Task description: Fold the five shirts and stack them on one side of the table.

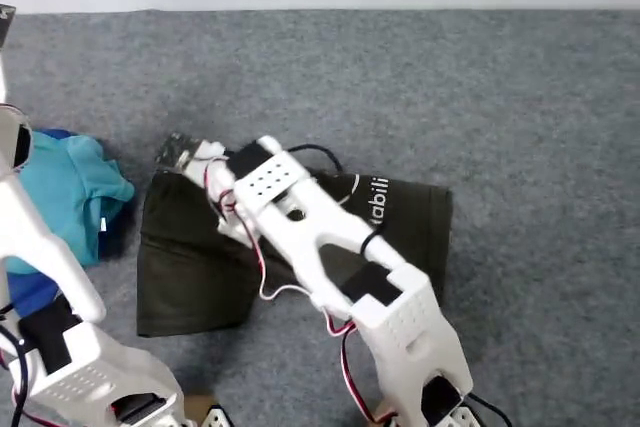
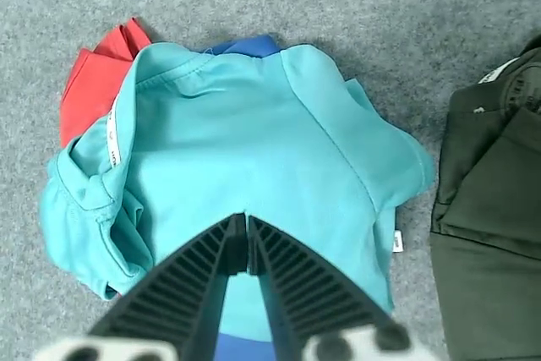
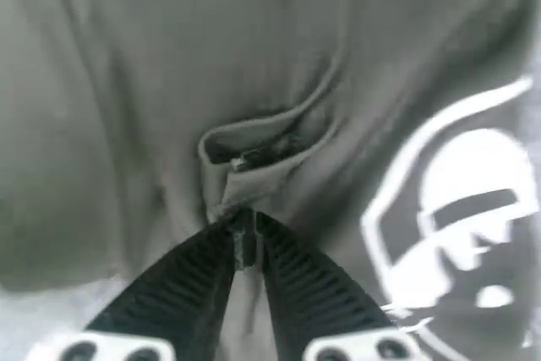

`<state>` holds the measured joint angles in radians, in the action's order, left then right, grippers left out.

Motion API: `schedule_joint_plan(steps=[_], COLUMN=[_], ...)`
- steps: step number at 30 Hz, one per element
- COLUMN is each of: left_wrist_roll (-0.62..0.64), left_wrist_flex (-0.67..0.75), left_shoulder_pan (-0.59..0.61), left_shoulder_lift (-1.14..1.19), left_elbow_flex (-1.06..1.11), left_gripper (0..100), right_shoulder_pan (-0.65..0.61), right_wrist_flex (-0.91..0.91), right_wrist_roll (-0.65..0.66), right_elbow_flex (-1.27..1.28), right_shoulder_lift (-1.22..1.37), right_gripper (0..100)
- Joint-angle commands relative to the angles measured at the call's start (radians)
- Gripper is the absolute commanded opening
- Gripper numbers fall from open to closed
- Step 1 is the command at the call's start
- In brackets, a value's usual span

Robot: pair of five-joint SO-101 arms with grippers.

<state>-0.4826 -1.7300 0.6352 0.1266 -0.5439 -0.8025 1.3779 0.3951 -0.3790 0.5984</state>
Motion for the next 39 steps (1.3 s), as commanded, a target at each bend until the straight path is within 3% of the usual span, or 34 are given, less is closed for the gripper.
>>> schedule_joint_plan(steps=[1, 13, 25, 32, 39], left_wrist_roll=[0.008, 0.008, 0.008, 0.014, 0.109], left_wrist_flex=[-0.021, -0.021, -0.021, -0.021, -0.021], left_shoulder_pan=[0.011, 0.011, 0.009, 0.023, 0.109], left_shoulder_lift=[-0.057, -0.057, -0.055, -0.058, -0.158], left_elbow_flex=[-0.022, -0.019, -0.019, -0.025, -0.105], left_gripper=[0, 0, 0, 0, 0], right_shoulder_pan=[-0.038, 0.124, -0.024, -0.033, -0.038], right_wrist_flex=[0.093, 0.153, 0.131, 0.142, 0.156], right_wrist_roll=[-0.006, 0.037, 0.037, 0.038, 0.037], right_elbow_flex=[-0.06, -0.236, -0.282, -0.282, -0.284], right_shoulder_lift=[-0.01, -0.05, 0.054, 0.174, 0.019], right_gripper=[0.9, 0.9, 0.9, 0.9, 0.9])
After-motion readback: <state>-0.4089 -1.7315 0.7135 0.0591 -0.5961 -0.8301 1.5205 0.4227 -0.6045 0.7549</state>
